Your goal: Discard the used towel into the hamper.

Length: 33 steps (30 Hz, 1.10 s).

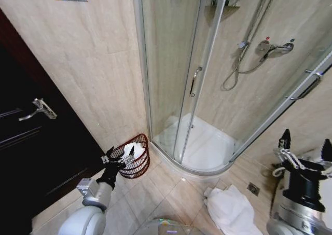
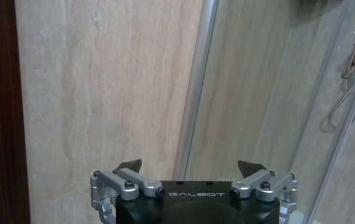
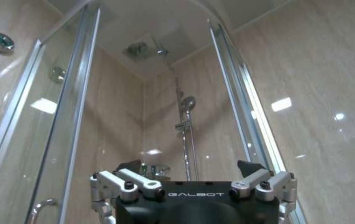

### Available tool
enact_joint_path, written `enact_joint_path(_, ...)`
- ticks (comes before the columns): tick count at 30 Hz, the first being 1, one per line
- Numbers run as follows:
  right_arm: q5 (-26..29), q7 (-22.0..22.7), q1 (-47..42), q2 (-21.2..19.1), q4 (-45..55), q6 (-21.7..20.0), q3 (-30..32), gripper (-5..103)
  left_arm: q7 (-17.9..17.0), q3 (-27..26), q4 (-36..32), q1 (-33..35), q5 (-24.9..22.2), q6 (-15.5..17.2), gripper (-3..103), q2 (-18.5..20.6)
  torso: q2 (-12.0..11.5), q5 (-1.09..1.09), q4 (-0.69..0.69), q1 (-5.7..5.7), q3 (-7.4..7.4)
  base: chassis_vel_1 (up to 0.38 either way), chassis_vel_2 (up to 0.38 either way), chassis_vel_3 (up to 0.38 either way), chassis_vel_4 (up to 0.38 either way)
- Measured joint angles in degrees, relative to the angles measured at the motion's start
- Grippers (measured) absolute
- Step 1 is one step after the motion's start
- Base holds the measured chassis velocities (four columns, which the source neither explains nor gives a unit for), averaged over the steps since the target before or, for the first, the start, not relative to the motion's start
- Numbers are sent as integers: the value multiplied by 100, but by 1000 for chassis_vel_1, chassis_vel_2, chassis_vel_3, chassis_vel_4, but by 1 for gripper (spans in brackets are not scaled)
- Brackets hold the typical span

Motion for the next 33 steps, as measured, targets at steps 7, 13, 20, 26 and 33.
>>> enact_joint_path(7,-31,-9,3,3,5,26,3,100,0,0,0,0,0,0,100,-1,0,3,0,1,0,95,-104,-117,123)
enact_joint_path(13,-40,-9,-4,13,-21,65,7,100,0,1,0,0,0,0,100,-1,0,2,-1,-1,0,186,-176,-204,192)
enact_joint_path(20,-59,27,-2,36,-59,82,1,100,0,1,0,2,0,0,100,-1,3,3,-1,-8,-3,242,-240,-255,252)
enact_joint_path(26,-58,52,-5,36,-82,73,-2,100,0,0,0,1,0,0,100,0,3,3,-1,-6,-2,112,-98,-128,142)
enact_joint_path(33,-47,52,-7,53,-94,75,-15,100,0,0,0,-2,0,0,100,-1,-2,1,1,5,2,-63,-71,73,85)
